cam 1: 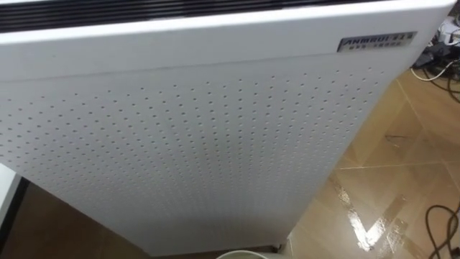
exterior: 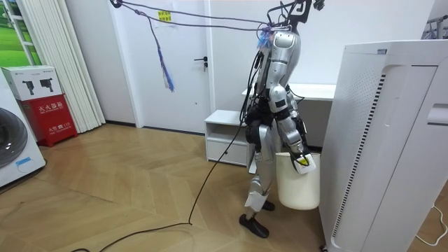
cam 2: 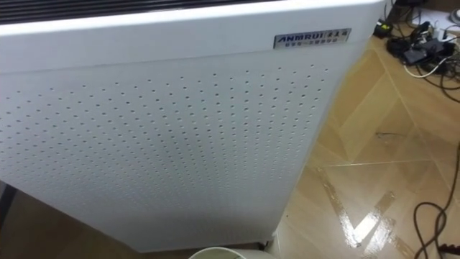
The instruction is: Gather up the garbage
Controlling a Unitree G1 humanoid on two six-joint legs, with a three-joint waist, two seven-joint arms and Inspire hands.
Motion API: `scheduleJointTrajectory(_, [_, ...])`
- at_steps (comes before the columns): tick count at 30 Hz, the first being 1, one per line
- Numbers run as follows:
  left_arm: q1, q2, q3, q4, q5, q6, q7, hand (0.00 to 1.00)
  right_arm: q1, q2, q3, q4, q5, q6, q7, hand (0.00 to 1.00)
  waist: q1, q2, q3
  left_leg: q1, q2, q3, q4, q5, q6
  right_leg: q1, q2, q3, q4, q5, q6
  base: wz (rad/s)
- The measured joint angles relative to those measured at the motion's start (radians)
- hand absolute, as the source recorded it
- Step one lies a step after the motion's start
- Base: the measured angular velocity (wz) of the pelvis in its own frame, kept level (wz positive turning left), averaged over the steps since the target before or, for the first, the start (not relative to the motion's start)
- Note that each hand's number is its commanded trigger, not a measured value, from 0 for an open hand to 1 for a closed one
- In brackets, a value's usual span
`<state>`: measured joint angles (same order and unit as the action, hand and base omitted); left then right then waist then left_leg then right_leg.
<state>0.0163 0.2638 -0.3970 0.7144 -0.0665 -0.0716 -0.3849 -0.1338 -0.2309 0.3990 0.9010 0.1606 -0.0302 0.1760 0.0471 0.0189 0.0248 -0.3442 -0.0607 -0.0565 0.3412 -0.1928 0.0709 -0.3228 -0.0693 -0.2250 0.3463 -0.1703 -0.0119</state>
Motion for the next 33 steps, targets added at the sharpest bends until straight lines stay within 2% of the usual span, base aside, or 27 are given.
scheduleJointTrajectory(5, [-0.001, 0.0, 0.0, 0.038, 0.019, 0.006, 0.0, 0.0, 0.001, 0.002, 0.002, -0.003, 0.0, 0.0, 0.0, 1.0, -0.016, 0.0, -0.0003, 0.004, -0.001, 0.0, 0.003, 0.0, 0.0, 0.002, 0.0, 0.0, 0.001, 0.0, 0.0, 0.0])
scheduleJointTrajectory(16, [0.002, -0.001, 0.003, 0.079, 0.039, 0.005, 0.001, 0.0, 0.009, -0.001, 0.01, 0.02, 0.01, -0.002, 0.004, 1.0, -0.012, 0.0, -0.0012, 0.048, -0.001, -0.004, -0.007, 0.0, 0.0, 0.052, 0.0, -0.011, -0.012, 0.0, 0.0, 0.01])
scheduleJointTrajectory(20, [0.019, -0.003, 0.031, 0.118, 0.039, -0.017, 0.004, 0.0, 0.022, -0.008, 0.007, 0.049, 0.009, -0.004, 0.011, 1.0, -0.014, -0.007, -0.0034, 0.078, -0.002, -0.004, -0.027, 0.006, -0.001, 0.073, -0.003, -0.021, -0.023, 0.0, -0.001, 0.0])
scheduleJointTrajectory(25, [0.065, -0.01, 0.109, 0.177, 0.004, -0.037, 0.015, 0.0, 0.069, -0.008, -0.039, 0.109, 0.021, -0.036, 0.014, 1.0, -0.014, -0.019, -0.0108, 0.149, -0.001, -0.009, -0.071, 0.011, -0.003, 0.14, 0.002, -0.022, -0.059, -0.001, 0.0, -0.01])
scheduleJointTrajectory(26, [0.082, -0.015, 0.127, 0.195, -0.021, -0.042, 0.024, 0.0, 0.088, -0.008, -0.061, 0.116, 0.032, -0.036, 0.014, 1.0, -0.014, -0.024, -0.0153, 0.175, -0.001, -0.011, -0.081, 0.012, -0.003, 0.163, 0.004, -0.022, -0.072, -0.002, 0.001, 0.0])
scheduleJointTrajectory(28, [0.101, -0.021, 0.151, 0.231, -0.069, -0.048, 0.041, 0.0, 0.102, -0.004, -0.072, 0.155, 0.063, -0.045, 0.013, 1.0, -0.013, -0.034, -0.0192, 0.215, 0.001, -0.01, -0.105, 0.012, -0.004, 0.205, 0.008, -0.021, -0.091, -0.003, 0.003, 0.0])
scheduleJointTrajectory(30, [0.125, -0.022, 0.165, 0.259, -0.126, -0.051, 0.067, 0.0, 0.125, -0.004, -0.079, 0.189, 0.1, -0.045, 0.009, 1.0, -0.012, -0.049, -0.0286, 0.255, 0.002, -0.011, -0.125, 0.012, -0.004, 0.246, 0.013, -0.021, -0.112, -0.005, 0.006, 0.0])
scheduleJointTrajectory(33, [0.145, -0.03, 0.208, 0.293, -0.182, -0.061, 0.072, 0.0, 0.156, 0.0, -0.141, 0.192, 0.109, -0.048, 0.01, 1.0, -0.011, -0.055, -0.0291, 0.284, 0.003, -0.009, -0.139, 0.012, -0.004, 0.274, 0.015, -0.022, -0.128, -0.004, 0.006, 0.0])
